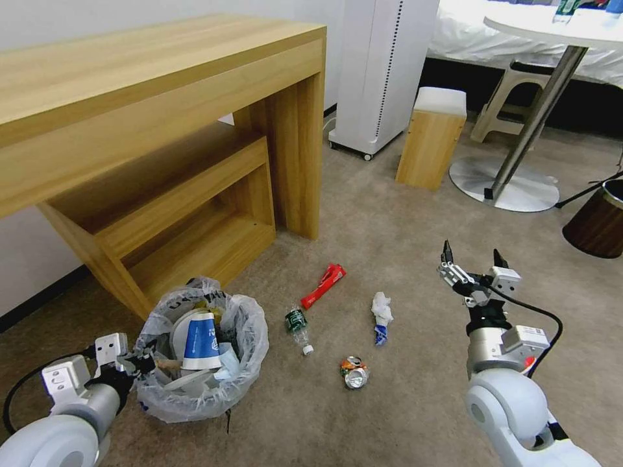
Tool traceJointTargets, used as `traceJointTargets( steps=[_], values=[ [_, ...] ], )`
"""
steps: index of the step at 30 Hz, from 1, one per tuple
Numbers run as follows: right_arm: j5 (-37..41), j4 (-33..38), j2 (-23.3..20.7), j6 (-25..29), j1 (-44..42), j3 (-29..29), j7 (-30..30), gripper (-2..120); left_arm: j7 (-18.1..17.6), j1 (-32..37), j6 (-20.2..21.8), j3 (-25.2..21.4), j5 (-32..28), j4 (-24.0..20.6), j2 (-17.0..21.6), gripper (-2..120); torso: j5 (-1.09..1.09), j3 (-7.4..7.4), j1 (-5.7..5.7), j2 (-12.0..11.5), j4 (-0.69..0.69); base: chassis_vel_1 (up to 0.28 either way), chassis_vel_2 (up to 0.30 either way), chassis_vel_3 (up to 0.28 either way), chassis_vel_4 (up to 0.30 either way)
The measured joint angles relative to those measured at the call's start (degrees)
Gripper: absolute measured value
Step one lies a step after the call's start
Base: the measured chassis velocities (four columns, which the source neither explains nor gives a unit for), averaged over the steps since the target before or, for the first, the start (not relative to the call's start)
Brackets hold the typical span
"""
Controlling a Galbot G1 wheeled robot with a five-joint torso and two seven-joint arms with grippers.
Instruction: Pick up the trash bin and place the garbage on the floor into it.
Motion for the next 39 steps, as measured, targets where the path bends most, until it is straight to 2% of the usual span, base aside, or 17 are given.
traceJointTargets(
  steps=[14,18,23,30,32,34,36,39],
  values=[
    [0.45,-0.25,-0.63,1.52,0.05,-0.13,-0.54,100,0.16,0.47,-0.13,0.22,0.93,-0.22,-1.01,0,0.00,0.00,0.00,0.00,0.00,0.000,0.000,0.000,0.000],
    [2.08,0.66,-1.51,-1.15,0.01,-0.29,0.44,100,0.34,0.80,-0.21,0.30,1.46,-0.52,-1.53,0,0.00,0.00,0.00,0.00,0.00,0.000,0.000,0.000,0.000],
    [6.70,1.80,-3.46,-7.44,0.83,-1.23,2.97,100,0.65,1.32,-0.30,0.46,2.37,-0.88,-2.21,0,0.01,0.00,0.00,0.00,0.00,0.000,0.000,0.000,0.000],
    [11.97,1.81,-6.14,-10.51,2.67,-2.16,4.12,100,0.76,1.29,-0.34,0.76,3.07,-1.38,-3.05,0,0.00,0.00,0.00,0.00,0.00,0.000,0.000,0.000,0.000],
    [16.98,2.06,-7.32,-11.64,3.61,-3.14,4.48,100,0.94,1.57,-0.42,0.83,3.83,-1.40,-3.71,0,0.00,0.00,0.00,0.00,0.00,0.000,0.000,0.000,0.000],
    [17.86,2.05,-7.53,-11.97,3.74,-3.43,4.59,100,0.97,1.59,-0.44,0.85,3.94,-1.39,-3.82,0,0.00,0.00,0.00,0.00,0.00,0.000,0.000,0.000,0.000],
    [25.12,1.86,-8.68,-16.01,5.01,-6.58,8.18,100,1.04,1.56,-0.55,0.86,4.31,-1.19,-4.23,0,0.00,0.00,0.00,0.00,0.00,0.000,0.000,0.000,0.000],
    [29.10,0.49,-9.32,-18.75,6.76,-9.49,11.12,100,1.07,1.56,-0.68,0.84,4.48,-1.15,-4.37,0,0.00,0.00,0.00,0.00,0.00,0.000,0.000,0.000,0.000]
  ],
)
